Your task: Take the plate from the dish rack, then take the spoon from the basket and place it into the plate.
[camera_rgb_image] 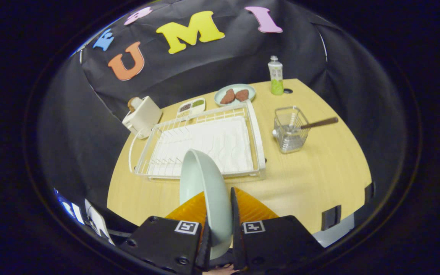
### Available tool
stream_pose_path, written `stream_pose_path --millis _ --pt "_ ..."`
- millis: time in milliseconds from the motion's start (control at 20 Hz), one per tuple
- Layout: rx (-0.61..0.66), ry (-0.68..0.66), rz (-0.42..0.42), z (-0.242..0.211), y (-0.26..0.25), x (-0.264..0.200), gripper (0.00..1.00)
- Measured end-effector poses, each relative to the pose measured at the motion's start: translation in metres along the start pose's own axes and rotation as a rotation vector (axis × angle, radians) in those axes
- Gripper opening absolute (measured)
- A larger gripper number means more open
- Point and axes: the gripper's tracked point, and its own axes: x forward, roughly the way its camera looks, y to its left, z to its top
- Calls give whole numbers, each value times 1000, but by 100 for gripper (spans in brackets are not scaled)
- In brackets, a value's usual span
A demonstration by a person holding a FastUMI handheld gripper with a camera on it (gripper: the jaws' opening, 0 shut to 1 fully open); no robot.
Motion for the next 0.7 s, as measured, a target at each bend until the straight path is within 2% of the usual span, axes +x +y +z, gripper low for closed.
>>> stream_pose_path --millis 150,300,500,700 --pt "58 58 46 -26 -10 24 28" --pt "81 78 89 -36 -10 44 28" --pt "127 107 189 -44 -5 62 29" --pt "162 140 202 -45 -21 76 33"
